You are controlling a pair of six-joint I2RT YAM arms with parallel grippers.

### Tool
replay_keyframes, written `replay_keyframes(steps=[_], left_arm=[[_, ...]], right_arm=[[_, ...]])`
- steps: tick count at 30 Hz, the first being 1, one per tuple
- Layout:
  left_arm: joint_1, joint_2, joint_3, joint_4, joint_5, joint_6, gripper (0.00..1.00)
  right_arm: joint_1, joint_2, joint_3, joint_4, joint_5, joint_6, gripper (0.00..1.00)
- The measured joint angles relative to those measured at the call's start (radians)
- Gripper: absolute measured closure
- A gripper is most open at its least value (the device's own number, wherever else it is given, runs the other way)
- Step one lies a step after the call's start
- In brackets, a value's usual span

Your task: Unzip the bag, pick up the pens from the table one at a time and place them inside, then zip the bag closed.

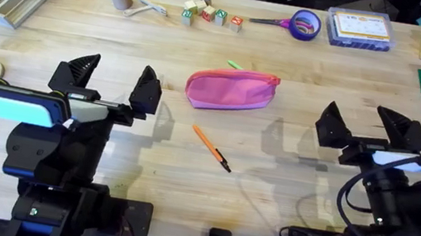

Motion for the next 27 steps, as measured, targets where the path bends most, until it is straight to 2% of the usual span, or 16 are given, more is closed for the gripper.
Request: replay_keyframes(steps=[21, 25, 27], left_arm=[[0.0, 0.0, 0.0, 0.0, 0.0, 0.0, 0.008], [0.0, 0.0, 0.002, -0.015, 0.0, 0.005, 0.008], [0.0, 0.0, 0.014, -0.058, 0.0, 0.013, 0.008]], right_arm=[[0.0, 0.0, 0.001, -0.005, -0.004, 0.0, 0.004], [0.0, 0.0, 0.027, -0.061, -0.009, 0.0, 0.005], [0.0, 0.0, 0.048, -0.107, -0.017, 0.0, 0.005]])
